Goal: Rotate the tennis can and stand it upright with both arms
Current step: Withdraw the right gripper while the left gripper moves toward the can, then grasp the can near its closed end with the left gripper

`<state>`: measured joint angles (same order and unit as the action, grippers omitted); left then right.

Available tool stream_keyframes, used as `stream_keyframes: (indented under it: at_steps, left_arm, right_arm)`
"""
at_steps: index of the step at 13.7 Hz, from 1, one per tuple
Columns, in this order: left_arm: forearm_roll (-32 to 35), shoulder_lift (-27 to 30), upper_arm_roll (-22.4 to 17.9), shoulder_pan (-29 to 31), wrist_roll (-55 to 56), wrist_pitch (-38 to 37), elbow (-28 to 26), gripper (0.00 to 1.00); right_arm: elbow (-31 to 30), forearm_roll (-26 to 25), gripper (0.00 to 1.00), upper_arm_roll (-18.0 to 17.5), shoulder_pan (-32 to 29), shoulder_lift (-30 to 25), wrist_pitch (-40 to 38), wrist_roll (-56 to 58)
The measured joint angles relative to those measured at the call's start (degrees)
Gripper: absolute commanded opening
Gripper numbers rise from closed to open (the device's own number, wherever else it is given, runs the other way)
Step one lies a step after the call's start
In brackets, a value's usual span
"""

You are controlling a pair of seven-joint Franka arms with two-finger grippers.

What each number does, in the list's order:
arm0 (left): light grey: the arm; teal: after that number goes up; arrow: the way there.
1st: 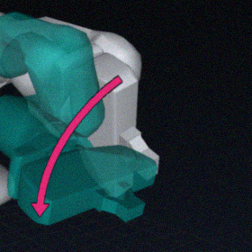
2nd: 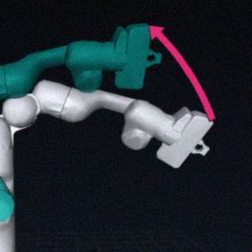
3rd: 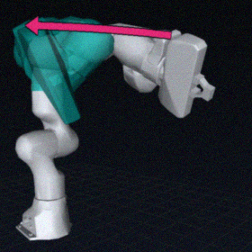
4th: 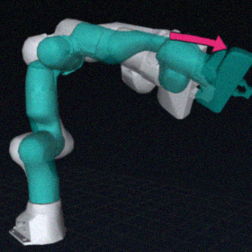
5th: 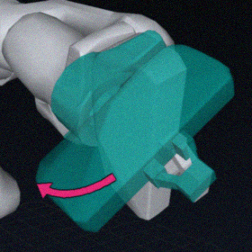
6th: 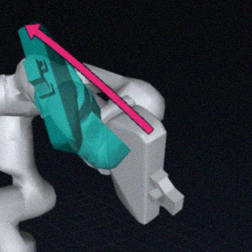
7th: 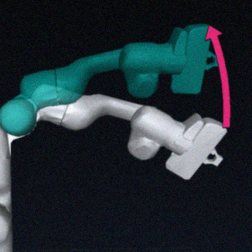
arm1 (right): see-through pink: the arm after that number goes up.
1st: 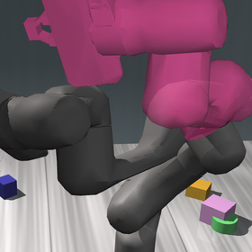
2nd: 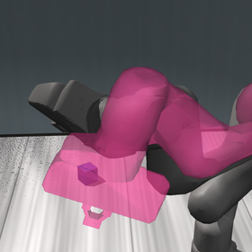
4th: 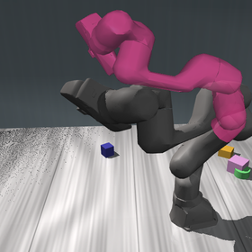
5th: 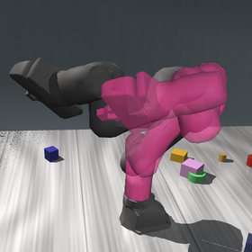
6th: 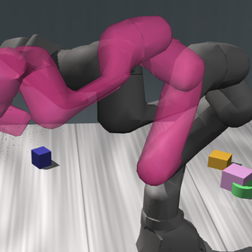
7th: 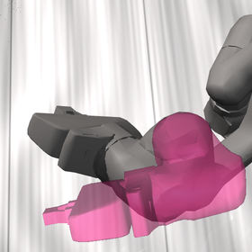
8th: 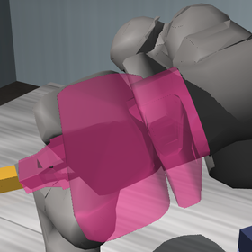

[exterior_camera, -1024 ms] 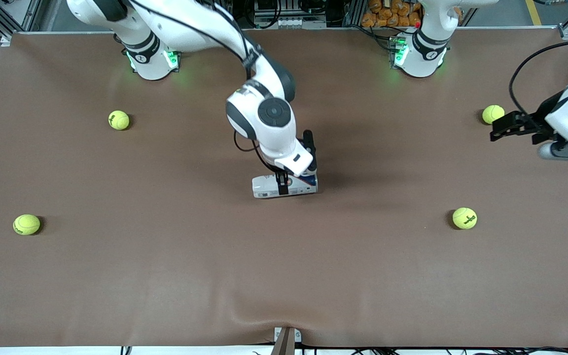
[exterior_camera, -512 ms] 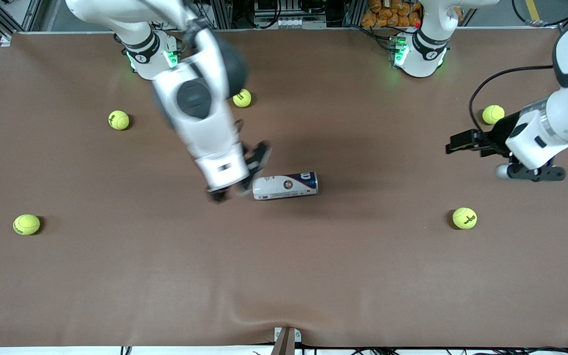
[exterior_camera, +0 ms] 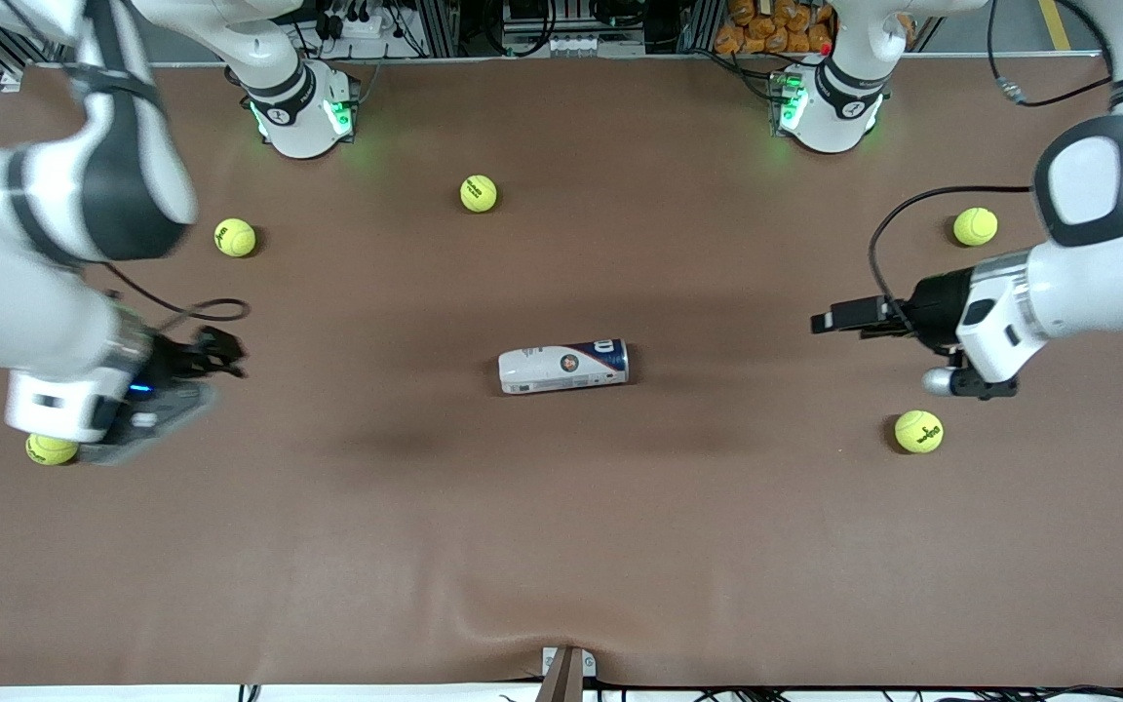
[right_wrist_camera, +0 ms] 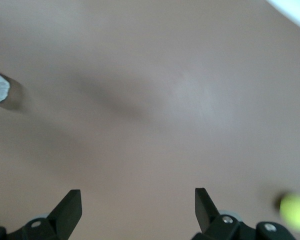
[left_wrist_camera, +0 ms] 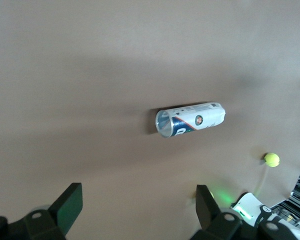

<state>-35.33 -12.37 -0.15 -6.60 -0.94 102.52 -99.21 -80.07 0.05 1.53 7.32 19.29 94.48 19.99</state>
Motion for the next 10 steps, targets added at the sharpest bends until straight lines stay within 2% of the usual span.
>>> stream_keyframes:
  at_steps: [3, 6, 10]
  left_arm:
    - [-4.5, -0.3, 0.6, -0.1, -2.9, 4.7, -4.8, 1.00]
    - [-8.0, -1.6, 0.7, -0.1, -4.5, 7.1, -6.4, 1.00]
    - [-19.4, -5.4, 1.3, -0.1, -12.3, 8.6, -9.4, 1.00]
  right_arm:
    - [-0.1, 0.0, 1.00, 1.4, -2.7, -4.6, -6.5, -8.1]
    - [-0.4, 0.0, 1.00, 2.5, -7.0, -9.9, -11.4, -9.4]
    - [-0.7, 0.0, 1.00, 4.7, -9.0, -17.1, -15.6, -11.3]
